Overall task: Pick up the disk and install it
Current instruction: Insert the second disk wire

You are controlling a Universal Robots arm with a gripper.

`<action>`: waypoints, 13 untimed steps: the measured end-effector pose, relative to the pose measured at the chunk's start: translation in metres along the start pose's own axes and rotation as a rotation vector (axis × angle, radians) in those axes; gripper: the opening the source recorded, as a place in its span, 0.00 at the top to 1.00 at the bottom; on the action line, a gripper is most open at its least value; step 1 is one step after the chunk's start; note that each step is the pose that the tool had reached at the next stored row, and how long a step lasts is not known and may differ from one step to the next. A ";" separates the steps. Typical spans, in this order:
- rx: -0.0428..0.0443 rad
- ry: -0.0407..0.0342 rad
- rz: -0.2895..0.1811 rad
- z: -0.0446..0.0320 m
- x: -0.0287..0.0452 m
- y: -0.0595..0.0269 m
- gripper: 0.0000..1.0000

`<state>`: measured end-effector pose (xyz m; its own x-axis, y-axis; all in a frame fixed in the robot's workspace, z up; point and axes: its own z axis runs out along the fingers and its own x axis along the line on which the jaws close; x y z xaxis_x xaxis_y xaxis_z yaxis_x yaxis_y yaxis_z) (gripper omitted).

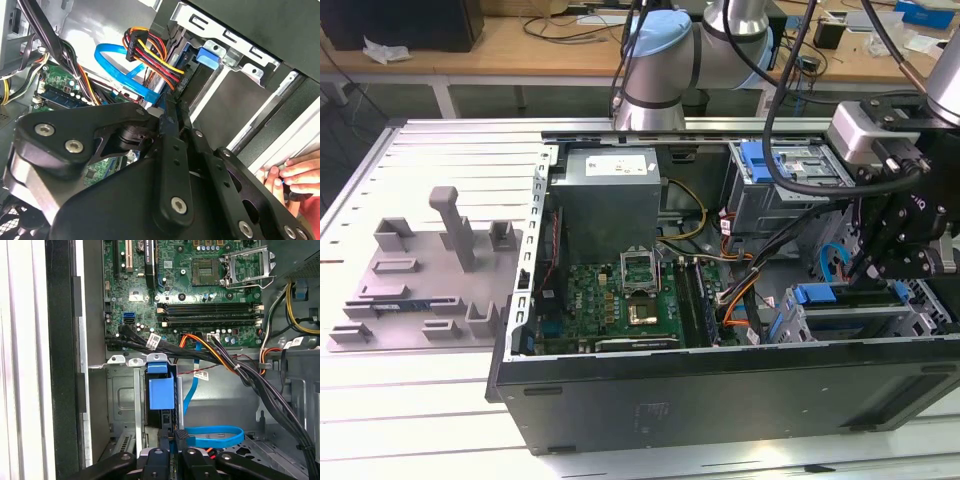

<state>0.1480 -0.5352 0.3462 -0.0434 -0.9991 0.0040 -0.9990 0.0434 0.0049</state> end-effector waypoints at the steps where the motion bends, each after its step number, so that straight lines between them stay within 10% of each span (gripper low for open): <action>1: 0.0000 0.0000 0.000 0.0002 0.0000 0.0000 0.84; 13: 0.0000 0.0000 -0.001 0.0022 -0.0002 0.0000 0.84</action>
<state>0.1480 -0.5350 0.3441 -0.0423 -0.9991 0.0040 -0.9991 0.0423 0.0049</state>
